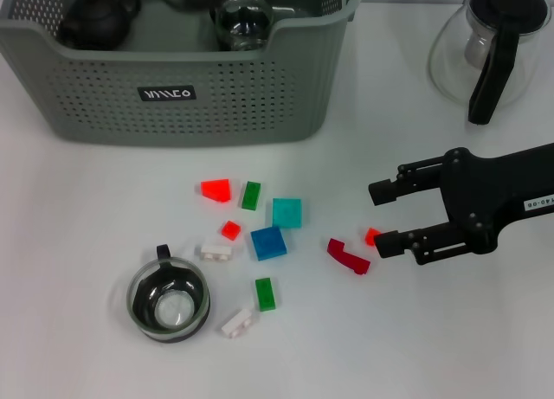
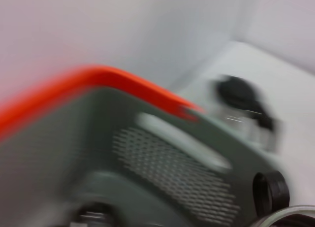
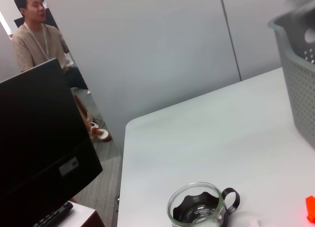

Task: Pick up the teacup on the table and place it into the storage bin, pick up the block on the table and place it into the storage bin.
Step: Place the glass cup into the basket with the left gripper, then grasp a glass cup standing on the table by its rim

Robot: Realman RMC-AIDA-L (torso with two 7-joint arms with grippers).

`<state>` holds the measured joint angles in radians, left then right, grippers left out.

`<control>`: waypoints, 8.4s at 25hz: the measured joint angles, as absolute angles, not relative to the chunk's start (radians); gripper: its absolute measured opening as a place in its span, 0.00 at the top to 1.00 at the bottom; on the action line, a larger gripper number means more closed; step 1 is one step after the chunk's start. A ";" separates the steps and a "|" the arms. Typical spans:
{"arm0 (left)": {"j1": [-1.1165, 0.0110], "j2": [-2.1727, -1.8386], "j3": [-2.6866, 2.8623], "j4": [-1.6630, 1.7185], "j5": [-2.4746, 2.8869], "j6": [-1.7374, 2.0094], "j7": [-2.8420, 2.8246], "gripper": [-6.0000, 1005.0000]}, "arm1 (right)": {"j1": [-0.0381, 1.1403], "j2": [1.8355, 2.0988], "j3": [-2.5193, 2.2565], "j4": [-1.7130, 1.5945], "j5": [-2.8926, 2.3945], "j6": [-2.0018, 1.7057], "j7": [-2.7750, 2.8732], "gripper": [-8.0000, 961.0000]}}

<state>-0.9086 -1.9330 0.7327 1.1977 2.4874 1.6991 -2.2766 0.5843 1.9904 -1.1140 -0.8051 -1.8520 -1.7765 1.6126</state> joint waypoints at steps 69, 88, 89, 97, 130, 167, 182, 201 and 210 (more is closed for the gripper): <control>-0.974 -2.008 1.000 0.674 2.854 0.780 -2.433 0.63 | 0.617 2.028 -1.118 -0.778 -1.881 -1.672 1.617 0.23; -0.744 -1.958 0.685 1.330 2.186 1.826 -2.171 0.18 | 0.614 2.019 -1.114 -0.778 -1.881 -1.658 1.597 0.23; -0.733 -1.962 0.683 1.332 2.167 1.867 -2.140 0.19 | 0.614 2.019 -1.114 -0.778 -1.881 -1.654 1.597 0.23; -0.600 -2.053 0.801 1.404 2.157 2.018 -1.905 0.19 | 0.626 2.018 -1.100 -0.745 -1.881 -1.604 1.612 0.23; -0.421 -2.165 1.329 1.615 2.538 2.053 -1.961 0.19 | 0.704 2.043 -1.061 -0.700 -1.879 -1.493 1.624 0.23; -0.388 -2.173 1.464 1.533 2.640 1.894 -1.901 0.19 | 0.718 2.078 -1.106 -0.701 -1.881 -1.465 1.559 0.23; -0.403 -2.174 1.501 1.522 2.645 1.873 -1.910 0.19 | 0.732 2.084 -1.184 -0.673 -1.881 -1.460 1.573 0.23; -0.396 -2.176 1.545 1.522 2.663 1.845 -1.937 0.19 | 0.748 2.095 -1.218 -0.653 -1.933 -1.425 1.597 0.24; -0.395 -2.177 1.569 1.510 2.667 1.835 -1.960 0.19 | 0.749 2.094 -1.218 -0.649 -1.933 -1.409 1.590 0.23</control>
<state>-0.3955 -2.1767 1.5688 1.5102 2.6673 1.8347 -1.9601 0.7485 2.0936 -1.2180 -0.6487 -1.9329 -1.4092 1.5899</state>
